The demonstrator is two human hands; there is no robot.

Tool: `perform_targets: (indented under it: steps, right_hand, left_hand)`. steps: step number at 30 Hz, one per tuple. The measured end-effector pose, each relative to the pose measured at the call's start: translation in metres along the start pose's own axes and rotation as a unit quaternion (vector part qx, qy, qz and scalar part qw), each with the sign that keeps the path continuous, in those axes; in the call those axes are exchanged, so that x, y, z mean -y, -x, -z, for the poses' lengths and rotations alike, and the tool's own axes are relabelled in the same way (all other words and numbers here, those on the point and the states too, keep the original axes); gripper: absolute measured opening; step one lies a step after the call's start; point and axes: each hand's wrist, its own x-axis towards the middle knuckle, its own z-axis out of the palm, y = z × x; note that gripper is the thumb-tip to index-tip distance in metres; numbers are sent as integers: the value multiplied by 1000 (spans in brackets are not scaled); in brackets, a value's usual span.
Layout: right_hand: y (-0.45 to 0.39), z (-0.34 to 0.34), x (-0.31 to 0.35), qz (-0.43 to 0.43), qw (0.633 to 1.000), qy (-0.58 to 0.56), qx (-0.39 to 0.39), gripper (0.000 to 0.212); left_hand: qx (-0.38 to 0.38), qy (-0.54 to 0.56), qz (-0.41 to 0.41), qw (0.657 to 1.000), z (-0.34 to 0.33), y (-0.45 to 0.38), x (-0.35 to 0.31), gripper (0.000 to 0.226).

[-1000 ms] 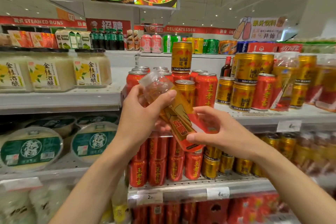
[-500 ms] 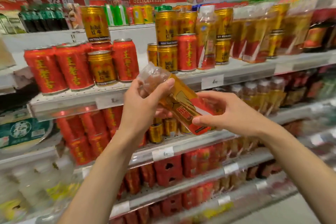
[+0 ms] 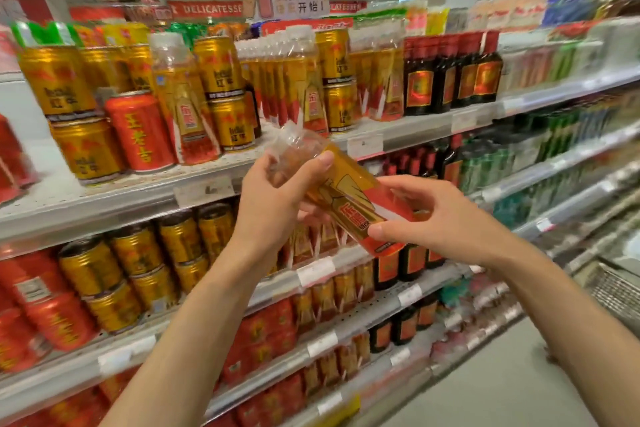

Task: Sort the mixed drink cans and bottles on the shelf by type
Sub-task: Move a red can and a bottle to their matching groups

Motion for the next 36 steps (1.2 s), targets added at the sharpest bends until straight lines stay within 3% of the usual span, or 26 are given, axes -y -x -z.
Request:
perform_targets:
  steps: [9, 12, 16, 19, 24, 36]
  right_hand:
    - [-45, 88, -60, -11, 998, 36, -45, 55]
    - [-73, 119, -71, -15, 998, 50, -43, 49]
    - [-110, 155, -88, -7, 996, 76, -46, 67]
    - [-131, 172, -102, 10, 996, 77, -33, 61]
    - [-167, 188, -122, 52, 996, 77, -10, 52]
    - [-245, 204, -154, 158, 986, 1, 58, 73]
  left_hand:
    - [45, 38, -26, 998, -93, -87, 22, 43]
    - [37, 52, -29, 998, -115, -121, 25, 45]
    - [23, 59, -52, 997, -142, -163, 30, 43]
    - [13, 42, -64, 997, -156, -186, 34, 43]
    - [-29, 14, -70, 997, -168, -212, 39, 48]
    - [-183, -98, -106, 972, -190, -225, 14, 32]
